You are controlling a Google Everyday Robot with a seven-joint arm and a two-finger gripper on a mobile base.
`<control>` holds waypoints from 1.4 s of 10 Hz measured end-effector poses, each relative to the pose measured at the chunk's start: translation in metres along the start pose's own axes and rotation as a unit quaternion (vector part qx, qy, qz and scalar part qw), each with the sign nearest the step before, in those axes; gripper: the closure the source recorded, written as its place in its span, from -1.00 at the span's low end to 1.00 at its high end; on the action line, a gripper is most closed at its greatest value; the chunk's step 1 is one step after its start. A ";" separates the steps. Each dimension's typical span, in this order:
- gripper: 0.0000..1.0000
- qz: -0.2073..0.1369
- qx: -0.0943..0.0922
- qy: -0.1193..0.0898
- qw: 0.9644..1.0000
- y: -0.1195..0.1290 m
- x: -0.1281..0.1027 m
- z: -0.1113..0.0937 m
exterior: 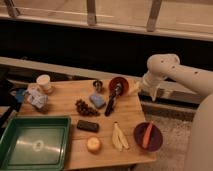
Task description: Place sponge in metal cup
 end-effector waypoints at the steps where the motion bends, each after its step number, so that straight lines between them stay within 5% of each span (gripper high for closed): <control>1: -0.60 -0.008 0.003 -0.004 1.000 0.001 0.000 -0.002; 6: -0.60 -0.104 0.012 -0.013 0.994 0.072 -0.003 0.003; 9: -0.60 -0.197 0.003 -0.011 0.980 0.138 0.013 0.001; 10: -0.60 -0.208 0.002 -0.009 0.978 0.142 0.015 0.000; 14: -0.60 -0.207 0.006 -0.006 0.978 0.139 0.016 0.001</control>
